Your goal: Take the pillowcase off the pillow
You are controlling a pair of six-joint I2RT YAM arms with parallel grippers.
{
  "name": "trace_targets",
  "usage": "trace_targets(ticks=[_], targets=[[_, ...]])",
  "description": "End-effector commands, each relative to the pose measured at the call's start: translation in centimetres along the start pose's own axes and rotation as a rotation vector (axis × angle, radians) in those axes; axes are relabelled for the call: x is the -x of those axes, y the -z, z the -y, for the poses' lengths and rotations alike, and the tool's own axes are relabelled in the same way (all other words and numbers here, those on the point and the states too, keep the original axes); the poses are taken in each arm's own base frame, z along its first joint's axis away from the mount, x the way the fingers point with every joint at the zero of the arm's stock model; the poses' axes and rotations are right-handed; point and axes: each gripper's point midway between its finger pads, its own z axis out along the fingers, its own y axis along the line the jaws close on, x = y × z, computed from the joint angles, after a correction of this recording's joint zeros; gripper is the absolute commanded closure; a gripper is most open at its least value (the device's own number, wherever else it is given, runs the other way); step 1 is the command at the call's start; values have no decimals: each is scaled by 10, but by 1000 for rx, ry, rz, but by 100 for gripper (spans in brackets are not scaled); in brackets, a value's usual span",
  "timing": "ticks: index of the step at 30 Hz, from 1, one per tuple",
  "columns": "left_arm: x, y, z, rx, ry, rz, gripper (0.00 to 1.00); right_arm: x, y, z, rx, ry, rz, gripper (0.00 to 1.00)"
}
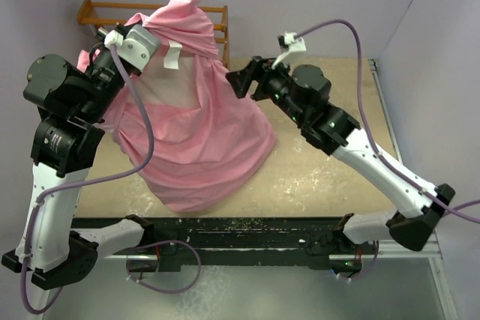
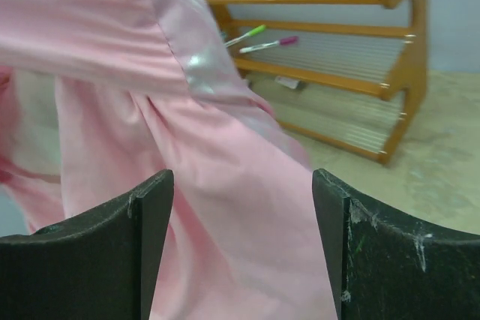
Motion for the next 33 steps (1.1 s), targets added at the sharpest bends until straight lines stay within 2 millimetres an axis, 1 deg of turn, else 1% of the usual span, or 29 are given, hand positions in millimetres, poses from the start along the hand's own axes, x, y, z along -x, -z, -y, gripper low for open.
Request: trace_targets(ticks=[1,3,6,8,10,11,12,15,16,19,20,21,22,23,25,27,29,31,33], targets=[[27,7,-21,70,1,80,100,63,48,1,-88,11,286,23],[25,6,-18,56,5,75,100,64,58,-19,-77,60,312,23],[26,3,-16,41,13,78,100,56,66,-70,66,155,325,26],[27,1,-15,31,22,75,100,42,66,-111,234,240,309,28],[30,0,-15,21,33,77,100,24,61,-141,367,311,259,29],[31,-1,-13,12,42,75,100,14,57,-152,422,346,225,29],[31,-1,-12,-1,52,73,100,3,49,-158,452,383,187,29],[38,0,-6,-49,94,81,100,-25,30,-170,497,445,83,26],[40,1,-1,-76,112,82,100,-25,26,-175,515,454,79,25],[48,3,9,-148,163,91,100,-21,4,-172,472,478,87,22],[52,4,12,-167,176,96,100,-19,-5,-168,451,477,82,20],[53,3,14,-183,187,96,100,-19,-16,-159,413,473,71,19],[55,4,15,-192,197,98,100,-16,-25,-147,364,465,62,19],[57,4,15,-198,201,100,100,-12,-35,-127,295,454,52,19],[59,6,16,-209,203,106,100,-7,-42,-94,176,434,40,18],[62,9,17,-221,202,116,100,-4,-40,-65,73,442,56,16],[63,10,20,-234,203,122,100,-1,-32,-41,-22,457,80,14],[64,10,21,-242,205,126,100,2,-24,-27,-77,457,103,13],[65,9,24,-254,212,131,100,3,-18,-18,-110,458,117,11]])
